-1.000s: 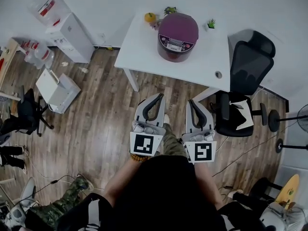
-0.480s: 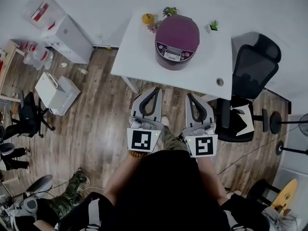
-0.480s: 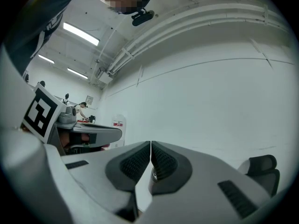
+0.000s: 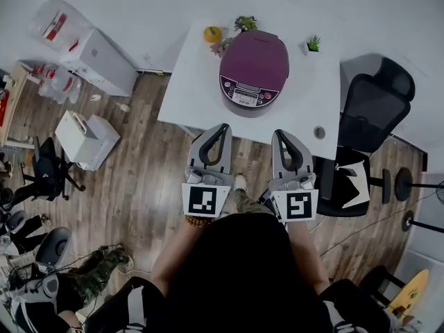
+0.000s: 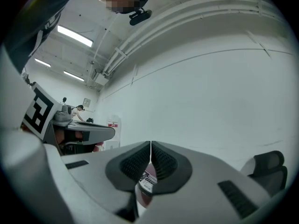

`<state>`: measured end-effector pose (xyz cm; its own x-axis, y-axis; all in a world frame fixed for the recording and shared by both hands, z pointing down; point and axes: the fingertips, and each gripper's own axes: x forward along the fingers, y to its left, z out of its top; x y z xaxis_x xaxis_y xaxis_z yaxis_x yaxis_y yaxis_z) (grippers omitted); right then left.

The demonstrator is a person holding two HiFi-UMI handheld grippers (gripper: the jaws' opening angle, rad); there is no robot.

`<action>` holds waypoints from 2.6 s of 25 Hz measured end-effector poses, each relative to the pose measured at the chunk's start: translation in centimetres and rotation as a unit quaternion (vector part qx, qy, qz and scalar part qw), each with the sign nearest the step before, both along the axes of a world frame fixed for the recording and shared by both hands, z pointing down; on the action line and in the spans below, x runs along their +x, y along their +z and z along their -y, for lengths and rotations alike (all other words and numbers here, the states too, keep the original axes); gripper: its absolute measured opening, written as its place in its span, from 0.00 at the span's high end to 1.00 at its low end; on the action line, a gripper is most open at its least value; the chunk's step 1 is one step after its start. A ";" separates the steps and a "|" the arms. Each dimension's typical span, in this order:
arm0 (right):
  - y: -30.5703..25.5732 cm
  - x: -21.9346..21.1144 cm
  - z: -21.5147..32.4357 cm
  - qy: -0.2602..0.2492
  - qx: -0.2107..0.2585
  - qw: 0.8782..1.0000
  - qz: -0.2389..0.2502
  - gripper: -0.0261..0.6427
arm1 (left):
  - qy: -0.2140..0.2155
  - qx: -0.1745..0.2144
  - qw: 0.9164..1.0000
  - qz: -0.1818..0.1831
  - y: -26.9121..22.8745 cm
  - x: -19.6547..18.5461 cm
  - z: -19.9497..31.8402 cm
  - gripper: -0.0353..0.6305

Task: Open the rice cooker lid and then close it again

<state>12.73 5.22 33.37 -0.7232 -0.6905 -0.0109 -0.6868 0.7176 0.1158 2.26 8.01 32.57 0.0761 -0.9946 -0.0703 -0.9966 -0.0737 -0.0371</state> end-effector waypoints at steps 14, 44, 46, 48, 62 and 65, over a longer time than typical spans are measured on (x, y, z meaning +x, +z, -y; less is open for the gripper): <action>2.7 0.1 9.8 -0.006 -0.023 1.000 -0.015 0.92 | -0.043 -0.042 0.998 0.009 2.7 -3.2 5.8 0.91; 1.6 -4.2 21.6 0.174 0.003 0.981 -0.087 0.92 | 0.159 -0.023 0.987 -0.023 4.5 -9.2 22.6 0.91; 1.9 -3.6 22.1 0.183 0.002 0.979 -0.088 0.92 | 0.162 -0.026 0.986 -0.021 4.7 -9.3 22.8 0.91; 2.2 -3.0 22.7 0.189 0.001 0.978 -0.087 0.92 | 0.162 -0.030 0.986 -0.016 5.2 -9.5 23.1 0.91; 2.8 -2.0 23.6 0.185 0.018 0.978 -0.090 0.92 | 0.148 -0.014 0.989 -0.007 5.6 -10.2 23.7 0.91; 2.3 -3.1 23.7 0.169 0.030 0.981 -0.096 0.92 | 0.153 -0.019 0.988 -0.003 5.8 -10.4 24.2 0.91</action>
